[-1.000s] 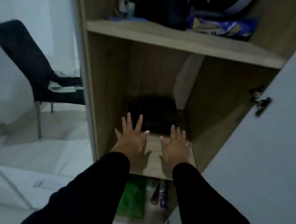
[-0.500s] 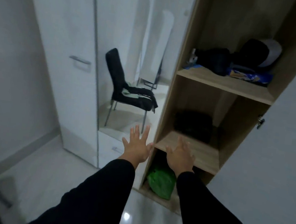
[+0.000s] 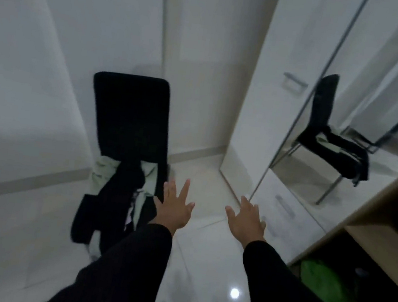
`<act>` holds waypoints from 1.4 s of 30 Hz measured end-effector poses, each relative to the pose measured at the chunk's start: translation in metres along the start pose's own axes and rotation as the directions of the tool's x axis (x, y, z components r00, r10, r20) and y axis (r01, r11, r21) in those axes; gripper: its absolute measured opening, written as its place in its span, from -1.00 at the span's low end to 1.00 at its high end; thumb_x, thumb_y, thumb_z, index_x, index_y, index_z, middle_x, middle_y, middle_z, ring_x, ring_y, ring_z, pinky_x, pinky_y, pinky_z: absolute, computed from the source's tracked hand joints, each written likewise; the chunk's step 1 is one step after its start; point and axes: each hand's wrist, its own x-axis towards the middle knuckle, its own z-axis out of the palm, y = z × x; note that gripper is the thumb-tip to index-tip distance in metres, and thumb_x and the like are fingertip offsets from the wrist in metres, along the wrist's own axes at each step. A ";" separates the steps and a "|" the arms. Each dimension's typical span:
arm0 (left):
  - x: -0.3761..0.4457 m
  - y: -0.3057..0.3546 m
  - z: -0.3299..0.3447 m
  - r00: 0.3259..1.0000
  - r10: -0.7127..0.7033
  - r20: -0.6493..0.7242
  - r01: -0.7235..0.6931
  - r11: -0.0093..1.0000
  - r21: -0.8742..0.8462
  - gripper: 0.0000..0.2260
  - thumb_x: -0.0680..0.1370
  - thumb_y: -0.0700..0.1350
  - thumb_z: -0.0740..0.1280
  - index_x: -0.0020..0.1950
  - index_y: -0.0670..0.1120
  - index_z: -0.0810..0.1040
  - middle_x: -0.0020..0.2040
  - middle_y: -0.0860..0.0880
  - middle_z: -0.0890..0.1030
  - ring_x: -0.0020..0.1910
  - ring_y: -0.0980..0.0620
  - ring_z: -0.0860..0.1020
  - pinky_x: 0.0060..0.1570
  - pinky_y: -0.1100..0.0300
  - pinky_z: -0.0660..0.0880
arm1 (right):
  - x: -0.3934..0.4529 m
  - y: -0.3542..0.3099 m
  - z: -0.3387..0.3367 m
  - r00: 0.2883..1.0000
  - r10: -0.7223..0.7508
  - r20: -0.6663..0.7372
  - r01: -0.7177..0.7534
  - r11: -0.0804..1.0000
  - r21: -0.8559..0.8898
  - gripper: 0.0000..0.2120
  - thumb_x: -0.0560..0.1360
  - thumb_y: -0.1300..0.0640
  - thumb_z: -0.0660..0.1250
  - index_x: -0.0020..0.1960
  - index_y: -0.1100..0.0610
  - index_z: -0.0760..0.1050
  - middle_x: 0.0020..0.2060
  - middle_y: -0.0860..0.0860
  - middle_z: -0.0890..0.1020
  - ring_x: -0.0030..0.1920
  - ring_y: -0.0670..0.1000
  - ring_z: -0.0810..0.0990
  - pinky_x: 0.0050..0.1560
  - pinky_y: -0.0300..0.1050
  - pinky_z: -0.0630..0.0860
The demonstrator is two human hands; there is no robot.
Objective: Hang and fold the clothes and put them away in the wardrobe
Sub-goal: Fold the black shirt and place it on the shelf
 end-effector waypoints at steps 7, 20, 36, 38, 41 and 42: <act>-0.009 -0.144 -0.030 0.958 -0.279 -0.060 0.275 0.959 -0.068 -0.43 0.63 0.12 0.02 0.53 0.16 -0.26 0.56 -0.09 -0.24 0.53 -0.12 -0.23 0.42 -0.26 -0.07 | 0.012 -0.106 0.065 0.979 -0.130 0.155 0.140 0.989 -0.053 -0.39 0.62 -0.14 0.05 0.56 0.09 -0.01 0.54 0.04 0.09 0.55 0.07 -0.05 0.46 0.17 -0.01; 0.092 -0.289 -0.086 0.916 -0.401 0.019 0.401 0.911 -0.093 -0.42 0.63 0.06 0.07 0.55 0.08 -0.17 0.57 -0.08 -0.17 0.54 -0.11 -0.18 0.42 -0.24 -0.03 | 0.088 -0.252 0.172 0.930 -0.195 0.311 0.221 0.974 -0.049 -0.41 0.60 -0.10 0.12 0.54 0.09 0.06 0.50 0.10 0.20 0.51 0.12 0.12 0.45 0.18 0.13; 0.287 -0.366 -0.036 0.826 -0.505 0.250 0.547 0.826 -0.139 -0.51 0.61 0.04 0.13 0.50 -0.11 0.20 0.49 -0.15 0.25 0.45 -0.16 0.24 0.43 -0.01 0.21 | 0.296 -0.321 0.300 0.850 -0.175 0.496 0.210 0.978 -0.017 -0.38 0.56 -0.08 0.20 0.52 0.13 0.11 0.41 0.15 0.34 0.39 0.17 0.34 0.41 0.07 0.28; 0.312 -0.367 -0.027 0.826 -0.505 0.252 0.551 0.816 -0.173 -0.55 0.62 0.01 0.11 0.47 -0.15 0.25 0.44 -0.19 0.31 0.40 -0.18 0.32 0.34 0.05 0.27 | 0.323 -0.329 0.314 0.861 -0.182 0.475 0.200 0.980 0.013 -0.39 0.57 -0.04 0.21 0.52 0.18 0.11 0.41 0.19 0.33 0.40 0.17 0.33 0.40 -0.02 0.27; 0.342 -0.373 0.000 0.822 -0.512 0.249 0.560 0.805 -0.195 -0.61 0.60 -0.05 0.14 0.37 -0.22 0.33 0.32 -0.23 0.42 0.28 -0.20 0.42 0.21 0.05 0.36 | 0.361 -0.337 0.341 0.883 -0.136 0.448 0.110 0.990 0.084 -0.37 0.57 0.01 0.23 0.53 0.20 0.07 0.42 0.22 0.32 0.41 0.18 0.32 0.35 -0.09 0.27; 0.350 -0.375 0.010 0.816 -0.520 0.252 0.570 0.796 -0.204 -0.63 0.59 -0.07 0.17 0.35 -0.20 0.34 0.29 -0.21 0.44 0.25 -0.19 0.44 0.19 0.03 0.38 | 0.370 -0.338 0.350 0.889 -0.102 0.447 0.055 0.992 0.118 -0.34 0.57 0.02 0.24 0.54 0.19 0.03 0.42 0.21 0.31 0.41 0.18 0.32 0.34 -0.09 0.28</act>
